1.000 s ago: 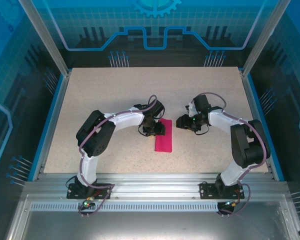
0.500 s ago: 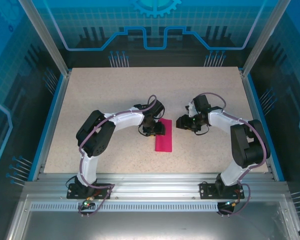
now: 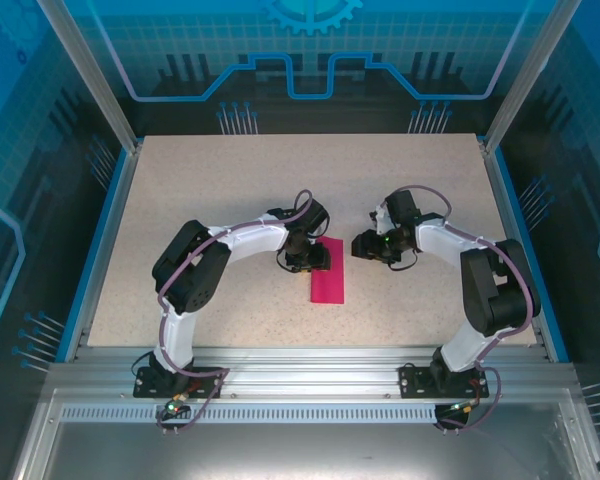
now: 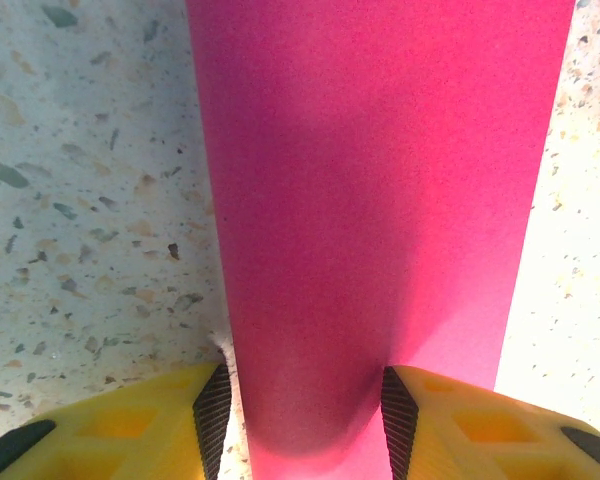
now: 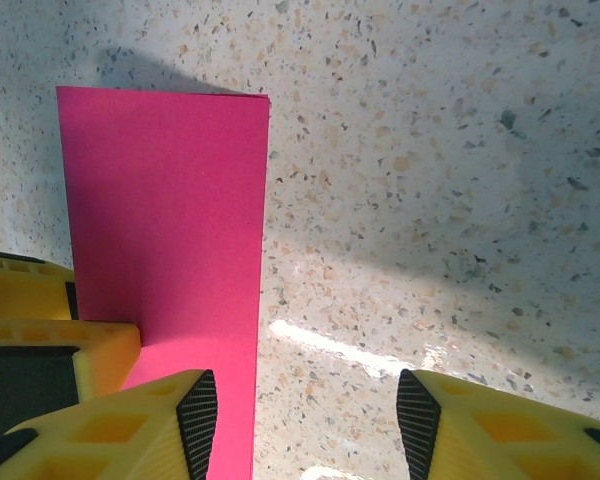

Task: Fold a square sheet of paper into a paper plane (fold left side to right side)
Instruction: Hold the square sheet of paper at the center of the table.

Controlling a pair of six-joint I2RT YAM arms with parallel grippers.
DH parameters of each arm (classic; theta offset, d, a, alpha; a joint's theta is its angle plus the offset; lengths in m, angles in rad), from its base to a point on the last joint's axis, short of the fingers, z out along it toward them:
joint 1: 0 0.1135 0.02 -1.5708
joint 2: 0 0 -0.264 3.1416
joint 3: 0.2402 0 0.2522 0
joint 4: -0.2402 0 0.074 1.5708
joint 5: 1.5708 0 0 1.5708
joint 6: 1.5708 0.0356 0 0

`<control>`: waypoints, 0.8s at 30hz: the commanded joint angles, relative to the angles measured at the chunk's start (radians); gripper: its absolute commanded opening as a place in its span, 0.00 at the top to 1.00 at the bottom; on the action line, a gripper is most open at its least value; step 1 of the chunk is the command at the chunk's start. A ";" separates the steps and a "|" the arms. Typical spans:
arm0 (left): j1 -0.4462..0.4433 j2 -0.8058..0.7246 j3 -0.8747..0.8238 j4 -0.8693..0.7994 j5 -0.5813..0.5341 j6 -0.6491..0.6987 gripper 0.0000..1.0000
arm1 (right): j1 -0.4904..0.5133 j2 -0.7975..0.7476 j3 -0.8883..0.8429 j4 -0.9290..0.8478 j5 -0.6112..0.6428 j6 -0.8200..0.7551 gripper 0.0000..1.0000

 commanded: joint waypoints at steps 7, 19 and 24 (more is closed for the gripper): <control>0.009 0.023 0.013 -0.030 -0.002 -0.006 0.51 | 0.014 -0.009 -0.015 -0.011 -0.068 -0.017 0.52; 0.007 0.026 0.009 -0.030 -0.004 -0.006 0.52 | 0.057 0.011 -0.061 0.089 -0.192 0.033 0.75; 0.007 0.026 0.007 -0.030 -0.007 -0.008 0.52 | 0.089 0.046 -0.050 0.110 -0.196 0.048 0.85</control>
